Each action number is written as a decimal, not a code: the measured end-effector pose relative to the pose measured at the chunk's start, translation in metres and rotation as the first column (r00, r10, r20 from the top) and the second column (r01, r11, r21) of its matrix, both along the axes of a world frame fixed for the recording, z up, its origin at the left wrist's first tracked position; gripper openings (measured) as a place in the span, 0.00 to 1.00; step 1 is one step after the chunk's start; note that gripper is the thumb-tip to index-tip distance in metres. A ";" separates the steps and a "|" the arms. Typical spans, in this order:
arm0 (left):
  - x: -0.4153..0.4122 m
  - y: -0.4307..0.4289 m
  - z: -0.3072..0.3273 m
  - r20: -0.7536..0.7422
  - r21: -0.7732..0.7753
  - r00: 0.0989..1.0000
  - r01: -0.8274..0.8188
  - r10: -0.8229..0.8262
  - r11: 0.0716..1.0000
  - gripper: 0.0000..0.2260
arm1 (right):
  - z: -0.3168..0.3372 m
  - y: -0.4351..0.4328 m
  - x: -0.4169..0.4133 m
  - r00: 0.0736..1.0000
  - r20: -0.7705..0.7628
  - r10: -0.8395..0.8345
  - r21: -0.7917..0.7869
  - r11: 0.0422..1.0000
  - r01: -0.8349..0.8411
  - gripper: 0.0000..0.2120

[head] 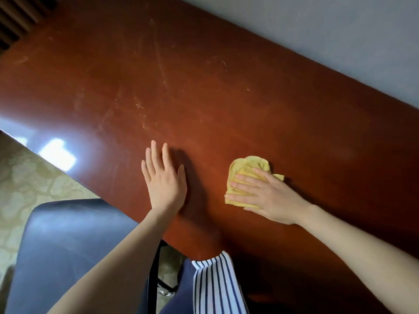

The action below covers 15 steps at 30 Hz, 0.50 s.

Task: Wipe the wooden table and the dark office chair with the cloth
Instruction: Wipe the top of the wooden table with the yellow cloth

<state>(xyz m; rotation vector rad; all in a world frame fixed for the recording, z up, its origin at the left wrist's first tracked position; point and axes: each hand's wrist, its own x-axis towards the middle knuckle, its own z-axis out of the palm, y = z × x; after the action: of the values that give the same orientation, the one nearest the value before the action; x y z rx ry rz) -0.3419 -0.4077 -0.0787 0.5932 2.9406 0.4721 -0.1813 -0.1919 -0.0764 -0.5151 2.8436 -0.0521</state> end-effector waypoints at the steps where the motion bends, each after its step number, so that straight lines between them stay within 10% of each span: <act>1: -0.004 0.003 -0.005 -0.001 -0.006 1.000 -0.016 0.016 1.000 0.26 | 0.001 0.014 0.000 1.000 0.003 -0.015 -0.008 1.000 0.015 0.23; 15: -0.019 0.007 -0.026 -0.032 0.065 0.988 -0.148 0.150 0.987 0.24 | -0.005 0.115 -0.158 0.786 0.021 -0.618 -0.020 0.786 0.618 0.23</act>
<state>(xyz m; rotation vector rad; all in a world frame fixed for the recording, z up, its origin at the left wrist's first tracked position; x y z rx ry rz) -0.3611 -0.4004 -0.1051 0.3932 3.0289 0.5761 -0.3390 -0.0774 -0.0819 0.4406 2.8666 -0.2096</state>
